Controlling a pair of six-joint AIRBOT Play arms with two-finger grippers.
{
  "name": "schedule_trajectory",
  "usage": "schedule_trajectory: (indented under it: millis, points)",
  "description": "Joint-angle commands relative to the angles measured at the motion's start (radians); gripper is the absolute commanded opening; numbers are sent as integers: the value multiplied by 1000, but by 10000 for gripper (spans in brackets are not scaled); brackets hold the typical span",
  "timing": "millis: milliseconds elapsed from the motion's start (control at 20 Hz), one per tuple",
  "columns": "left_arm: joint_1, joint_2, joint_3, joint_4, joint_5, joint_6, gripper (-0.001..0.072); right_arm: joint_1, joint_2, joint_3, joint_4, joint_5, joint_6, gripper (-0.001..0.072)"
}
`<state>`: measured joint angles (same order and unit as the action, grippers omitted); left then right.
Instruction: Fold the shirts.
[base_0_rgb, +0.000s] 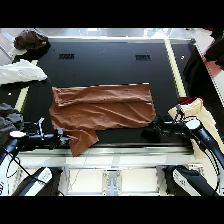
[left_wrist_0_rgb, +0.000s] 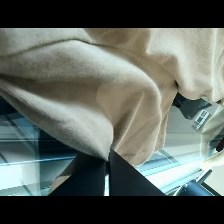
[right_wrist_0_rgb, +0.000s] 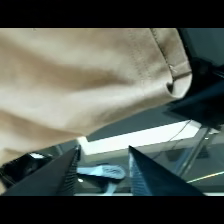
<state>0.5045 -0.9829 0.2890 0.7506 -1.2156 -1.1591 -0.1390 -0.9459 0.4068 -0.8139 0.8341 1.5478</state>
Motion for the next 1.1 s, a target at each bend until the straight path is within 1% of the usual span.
schedule_trajectory:
  millis: [0,150,200,250,300,350,400,450,500,550,650,700,800,850,950,1000,1050]
  points:
    - [0,3,0,-3,1,1,12,0,-46,-23,63,-73,-12,447]
    - [0,3,0,-3,1,1,12,0,-106,-23,121,-159,-13,446]
    - [0,3,0,-3,1,1,12,0,-123,-23,143,-175,-13,434]
    - [0,3,0,-3,1,1,12,0,-135,-23,161,-182,-15,273]
    - [0,3,0,-4,1,1,11,0,-139,-22,171,-184,-18,16]
    - [0,6,2,-4,0,1,12,0,-137,-16,177,-177,-48,12]
    - [1,15,10,-4,-4,1,11,0,-127,-1,184,-156,-110,12]
    - [2,32,29,-4,-26,0,11,0,-109,24,183,-109,-154,12]
    - [3,61,60,-4,-77,0,11,0,-84,53,175,-48,-180,11]
    - [6,102,98,-3,-139,0,11,0,-47,84,134,22,-186,12]
    - [29,216,154,-3,-229,-18,11,0,45,128,0,146,-162,11]
    - [48,286,167,-3,-242,-48,11,0,92,139,-68,203,-130,12]
    - [86,417,179,-4,-244,-136,10,0,203,144,-169,307,-67,11]
    - [106,479,182,-3,-244,-168,9,0,256,144,-198,335,-41,11]
    - [143,556,190,-4,-227,-198,7,0,351,144,-227,359,-10,11]
    - [154,571,201,-4,-202,-224,7,0,384,146,-227,356,-10,10]
    - [156,568,222,-4,-167,-228,6,0,392,159,-232,351,-11,10]
